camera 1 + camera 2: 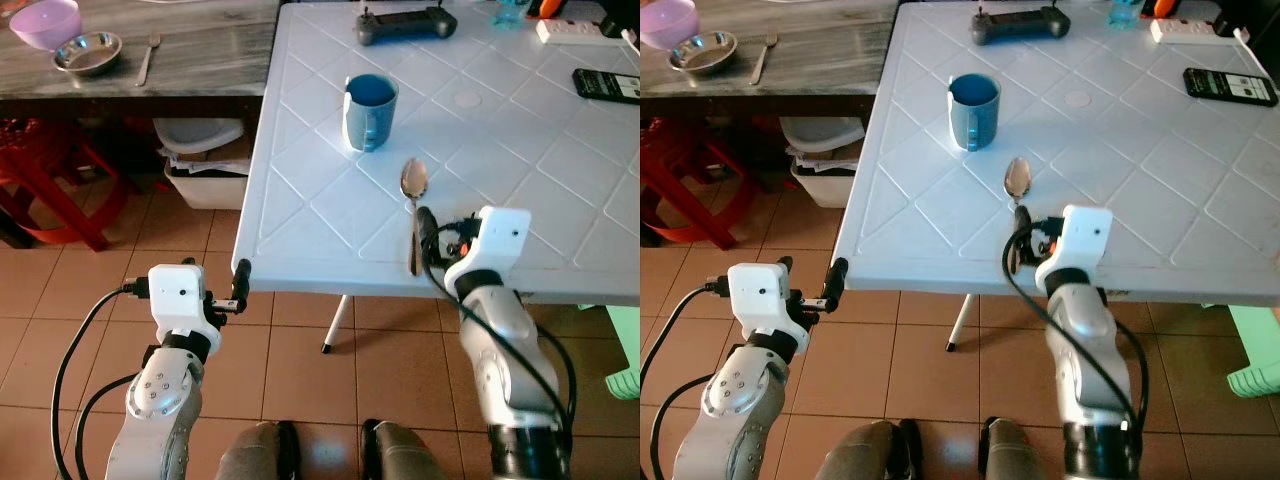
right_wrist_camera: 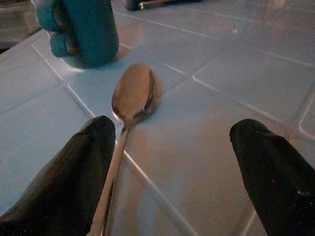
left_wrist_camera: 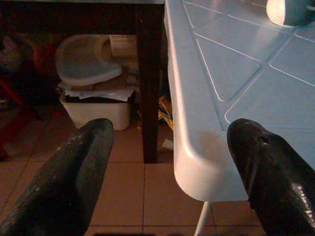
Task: Setting the table
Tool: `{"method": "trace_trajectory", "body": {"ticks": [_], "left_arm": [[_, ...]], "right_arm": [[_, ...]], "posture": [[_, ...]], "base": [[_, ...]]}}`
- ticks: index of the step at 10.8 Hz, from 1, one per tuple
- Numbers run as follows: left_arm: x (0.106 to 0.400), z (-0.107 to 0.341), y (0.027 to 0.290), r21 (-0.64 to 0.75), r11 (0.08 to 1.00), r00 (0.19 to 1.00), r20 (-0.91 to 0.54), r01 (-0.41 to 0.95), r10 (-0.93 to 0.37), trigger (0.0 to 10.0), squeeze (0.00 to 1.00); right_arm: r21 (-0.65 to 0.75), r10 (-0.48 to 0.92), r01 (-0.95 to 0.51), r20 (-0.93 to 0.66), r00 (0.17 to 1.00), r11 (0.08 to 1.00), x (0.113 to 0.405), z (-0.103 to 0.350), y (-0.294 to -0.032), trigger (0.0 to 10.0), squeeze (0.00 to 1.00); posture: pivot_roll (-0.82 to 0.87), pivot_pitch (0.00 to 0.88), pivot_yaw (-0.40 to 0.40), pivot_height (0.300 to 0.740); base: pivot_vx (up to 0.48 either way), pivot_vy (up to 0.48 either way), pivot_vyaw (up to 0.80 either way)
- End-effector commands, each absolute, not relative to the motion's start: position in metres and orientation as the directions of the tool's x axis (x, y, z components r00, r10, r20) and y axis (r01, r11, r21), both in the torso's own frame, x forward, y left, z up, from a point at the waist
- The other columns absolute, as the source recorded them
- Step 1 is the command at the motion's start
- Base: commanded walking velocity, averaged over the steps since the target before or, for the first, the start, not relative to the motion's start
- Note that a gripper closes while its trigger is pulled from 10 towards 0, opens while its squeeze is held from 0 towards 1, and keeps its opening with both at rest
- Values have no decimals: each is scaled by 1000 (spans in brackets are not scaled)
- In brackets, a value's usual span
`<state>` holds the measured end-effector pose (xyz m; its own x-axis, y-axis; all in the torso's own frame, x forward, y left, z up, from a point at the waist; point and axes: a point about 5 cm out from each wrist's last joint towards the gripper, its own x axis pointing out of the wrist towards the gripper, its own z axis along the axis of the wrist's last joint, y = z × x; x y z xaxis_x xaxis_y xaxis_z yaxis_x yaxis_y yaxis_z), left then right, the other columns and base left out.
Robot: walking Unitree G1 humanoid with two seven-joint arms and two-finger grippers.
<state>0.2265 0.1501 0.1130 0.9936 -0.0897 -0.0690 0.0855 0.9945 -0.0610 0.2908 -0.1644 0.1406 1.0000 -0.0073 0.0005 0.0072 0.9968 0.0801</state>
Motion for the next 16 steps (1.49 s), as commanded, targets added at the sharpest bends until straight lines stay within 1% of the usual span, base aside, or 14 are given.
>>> {"method": "trace_trajectory", "body": {"ticks": [1, 5, 9, 10, 11, 13, 16], "left_arm": [[224, 114, 153, -59, 995, 994, -72, 83, -88, 10000, 0], [223, 114, 151, -63, 993, 991, -77, 101, -105, 10000, 0], [223, 114, 149, -68, 991, 990, -82, 111, -116, 10000, 0], [223, 114, 149, -70, 991, 990, -83, 112, -117, 10000, 0], [222, 114, 148, -73, 991, 989, -85, 113, -119, 10000, 0], [222, 113, 148, -78, 990, 988, -89, 116, -123, 10000, 0], [220, 112, 146, -92, 987, 985, -99, 134, -143, 10000, 0]], "right_arm": [[88, -10, 10, -1, 1000, 996, 293, 141, -164, 10000, 0], [97, 2, 0, -16, 1000, 995, 310, 144, -155, 10000, 0], [56, 45, -39, -112, 993, 998, 321, 135, -140, 10000, 0], [67, 58, -51, -113, 992, 996, 322, 135, -137, 6078, 0], [56, 77, -69, -140, 987, 996, 324, 133, -134, 0, 0], [44, 91, -84, -188, 978, 995, 324, 129, -135, 0, 0], [32, 94, -89, -317, 944, 996, 313, 108, -148, 0, 0]], "posture": [[18, 173, 54, 740], [23, 177, 55, 740], [25, 183, 55, 740], [25, 184, 54, 740], [26, 185, 53, 740], [26, 187, 51, 740], [22, 190, 54, 740]], "base": [[0, 0, 0], [0, 0, 0], [0, 0, 0], [0, 0, 0], [0, 0, 0], [0, 0, 0], [0, 0, 0]]}}
